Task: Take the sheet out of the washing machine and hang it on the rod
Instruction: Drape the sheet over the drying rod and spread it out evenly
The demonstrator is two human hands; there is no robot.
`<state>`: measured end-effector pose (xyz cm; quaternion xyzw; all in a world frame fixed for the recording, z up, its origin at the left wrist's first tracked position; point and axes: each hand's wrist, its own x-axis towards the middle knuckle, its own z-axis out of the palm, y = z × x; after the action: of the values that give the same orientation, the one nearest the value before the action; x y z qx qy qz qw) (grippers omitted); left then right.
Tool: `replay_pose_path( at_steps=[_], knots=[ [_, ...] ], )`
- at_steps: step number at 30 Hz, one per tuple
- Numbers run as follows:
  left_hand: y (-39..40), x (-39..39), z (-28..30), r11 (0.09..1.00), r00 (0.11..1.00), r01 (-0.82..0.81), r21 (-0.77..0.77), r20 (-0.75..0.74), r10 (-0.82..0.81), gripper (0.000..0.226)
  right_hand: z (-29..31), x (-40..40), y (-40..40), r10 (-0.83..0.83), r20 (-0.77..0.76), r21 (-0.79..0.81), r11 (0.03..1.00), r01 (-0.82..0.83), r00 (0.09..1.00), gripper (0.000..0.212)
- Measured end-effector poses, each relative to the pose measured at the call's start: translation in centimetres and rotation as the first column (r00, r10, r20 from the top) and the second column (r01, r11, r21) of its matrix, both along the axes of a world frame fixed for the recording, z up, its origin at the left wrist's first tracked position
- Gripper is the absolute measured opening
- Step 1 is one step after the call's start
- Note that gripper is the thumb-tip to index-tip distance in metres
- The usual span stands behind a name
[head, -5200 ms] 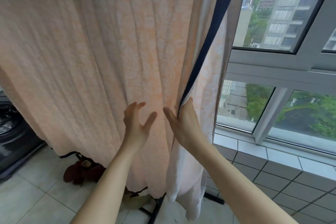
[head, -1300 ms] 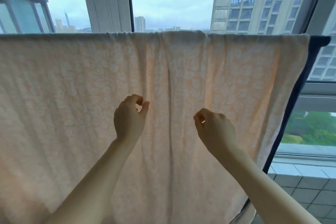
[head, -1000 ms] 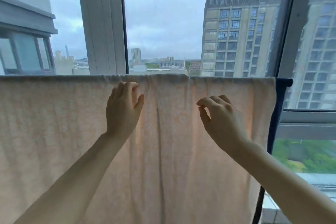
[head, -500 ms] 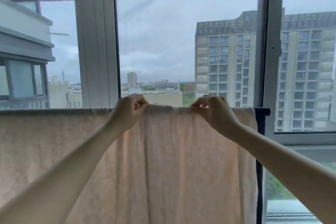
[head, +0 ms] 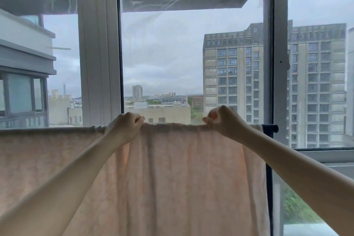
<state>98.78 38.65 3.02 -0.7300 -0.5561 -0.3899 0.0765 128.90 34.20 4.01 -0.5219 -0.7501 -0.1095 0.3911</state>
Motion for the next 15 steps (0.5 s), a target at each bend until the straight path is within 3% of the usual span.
replay_pose_path(
  at_steps=[4,7,11,15],
  knots=[
    [-0.8,0.7,0.5,0.995,1.0,0.011,0.103,0.012,-0.013,0.015,-0.2,1.6,-1.1,0.01,0.054,0.01,1.0,-0.01,0.998,0.013],
    [-2.2,2.8,0.6,0.961,0.989,0.145,0.236,-0.022,-0.144,0.009,0.0,3.2,-1.9,0.0,0.09,-0.008,1.0,0.001,0.996,0.014],
    [-3.4,6.8,0.6,0.906,0.906,0.412,0.091,-0.144,-0.398,0.014,0.3,5.9,-3.1,-0.028,0.095,-0.009,1.0,0.029,0.995,0.013],
    [-3.2,10.0,0.7,0.864,0.852,0.5,0.055,-0.206,-0.48,0.002,0.5,8.7,-4.0,-0.09,0.089,-0.024,0.995,0.092,0.992,0.015]
  ],
)
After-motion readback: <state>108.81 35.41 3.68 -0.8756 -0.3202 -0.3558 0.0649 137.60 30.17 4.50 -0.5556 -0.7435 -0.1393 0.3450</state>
